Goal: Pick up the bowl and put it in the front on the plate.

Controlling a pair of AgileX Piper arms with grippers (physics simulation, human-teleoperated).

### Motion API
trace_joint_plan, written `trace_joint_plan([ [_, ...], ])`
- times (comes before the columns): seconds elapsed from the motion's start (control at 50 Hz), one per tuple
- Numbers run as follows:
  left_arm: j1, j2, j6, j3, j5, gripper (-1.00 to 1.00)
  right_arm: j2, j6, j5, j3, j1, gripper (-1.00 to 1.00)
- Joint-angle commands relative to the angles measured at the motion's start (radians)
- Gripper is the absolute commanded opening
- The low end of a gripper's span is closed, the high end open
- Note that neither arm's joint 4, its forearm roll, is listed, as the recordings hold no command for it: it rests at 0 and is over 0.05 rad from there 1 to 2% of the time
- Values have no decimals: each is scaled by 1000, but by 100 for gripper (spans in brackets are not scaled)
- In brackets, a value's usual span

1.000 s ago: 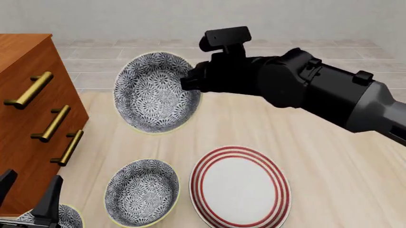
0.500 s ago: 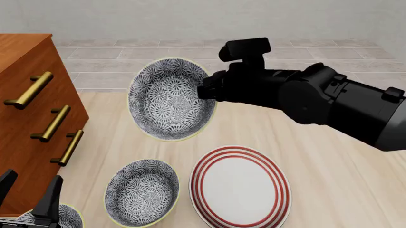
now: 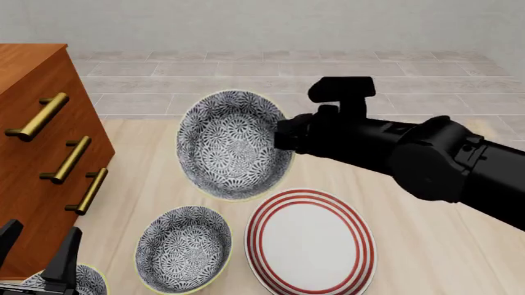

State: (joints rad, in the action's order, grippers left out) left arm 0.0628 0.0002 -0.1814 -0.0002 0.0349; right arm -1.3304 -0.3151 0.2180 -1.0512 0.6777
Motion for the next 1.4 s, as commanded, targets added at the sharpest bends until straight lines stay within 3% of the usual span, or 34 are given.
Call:
trace_joint_plan([
  [0.02,3,0,24,0,-10,100,103,-94,-24,81,5,-100],
  [0.08,0,0,65,0,-14,100,122,-100,-20,92,2,-100],
  [0.14,-5,0,53,0,-13,100,145,-107,-21,119,0,-100],
  [0.18,-6,0,52,0,-13,100,182,-174,-47,163,19,-100],
  [0.24,-6,0,48,0,-13,100,193,-160,-38,172,11,-100],
  [0.26,-6,0,46,0,-12,100,210,-189,-48,189,16,-100],
  [0.32,-4,0,39,0,-11,100,229,-197,-47,207,-1,-100],
  [0.62,-6,0,31,0,-10,100,289,-180,-10,246,-25,-100],
  [0.7,-8,0,28,0,-10,100,317,-220,-26,277,-20,-100],
  [0.94,-20,0,34,0,-10,100,357,-219,-19,321,-36,-100],
  [1.2,-17,0,31,0,-11,100,441,-279,-53,428,-38,-100],
  [1.3,-18,0,29,0,-12,100,466,-279,-32,455,-36,-100],
  [1.38,-24,1,30,-1,-15,100,466,-243,4,444,-49,-100],
  [1.4,-26,0,31,0,-14,100,482,-259,5,451,-45,-100],
])
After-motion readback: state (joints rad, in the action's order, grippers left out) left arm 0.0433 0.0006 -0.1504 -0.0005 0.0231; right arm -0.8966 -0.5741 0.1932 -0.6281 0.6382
